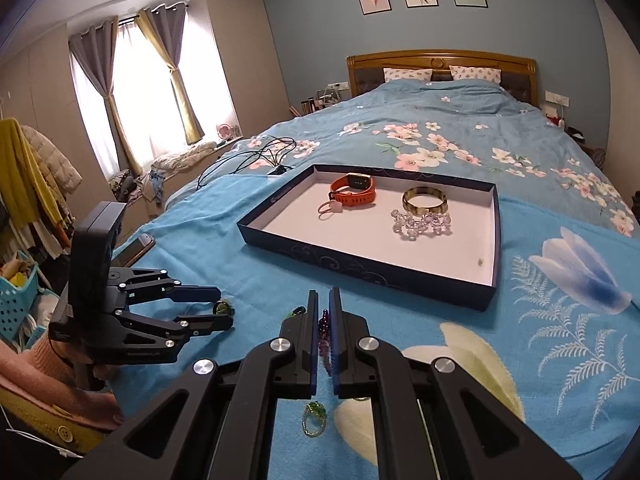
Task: Organize jewelry
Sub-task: 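Grasp the purple beaded bracelet with the right tool and lift it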
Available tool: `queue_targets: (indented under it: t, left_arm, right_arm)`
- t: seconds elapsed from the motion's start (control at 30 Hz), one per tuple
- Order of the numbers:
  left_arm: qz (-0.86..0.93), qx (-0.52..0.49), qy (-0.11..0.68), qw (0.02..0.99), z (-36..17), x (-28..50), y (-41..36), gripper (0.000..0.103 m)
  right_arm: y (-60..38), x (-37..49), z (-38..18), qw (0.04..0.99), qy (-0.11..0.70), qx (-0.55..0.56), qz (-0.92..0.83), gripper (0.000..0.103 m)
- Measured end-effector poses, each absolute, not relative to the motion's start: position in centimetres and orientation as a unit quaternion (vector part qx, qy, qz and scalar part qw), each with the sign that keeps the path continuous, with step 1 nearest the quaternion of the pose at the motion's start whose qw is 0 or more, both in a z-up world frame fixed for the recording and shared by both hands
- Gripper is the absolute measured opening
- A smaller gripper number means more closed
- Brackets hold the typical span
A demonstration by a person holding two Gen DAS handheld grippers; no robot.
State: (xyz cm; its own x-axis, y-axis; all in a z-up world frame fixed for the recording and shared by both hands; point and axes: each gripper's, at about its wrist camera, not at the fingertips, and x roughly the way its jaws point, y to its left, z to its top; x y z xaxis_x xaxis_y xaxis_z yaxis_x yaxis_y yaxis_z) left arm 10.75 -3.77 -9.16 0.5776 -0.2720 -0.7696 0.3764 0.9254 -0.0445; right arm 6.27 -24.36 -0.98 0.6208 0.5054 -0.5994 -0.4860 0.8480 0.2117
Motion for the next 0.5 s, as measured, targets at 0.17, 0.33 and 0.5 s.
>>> queue_targets:
  t: [0.17, 0.33, 0.5]
  left_arm:
    - [-0.172, 0.064, 0.42, 0.889, -9.19, 10.78, -3.77, 0.03]
    - [-0.165, 0.058, 0.421, 0.89, -9.15, 10.68, -3.42, 0.023]
    - [-0.165, 0.057, 0.414, 0.893, -8.84, 10.25, -3.29, 0.022]
  right_arm:
    - [-24.31, 6.41, -1.4, 0.898, 0.342, 0.019, 0.277, 0.004]
    - [-24.14, 6.5, -1.58, 0.895, 0.344, 0.021, 0.283, 0.004]
    - [-24.02, 6.55, -1.6, 0.894, 0.344, 0.024, 0.287, 0.004]
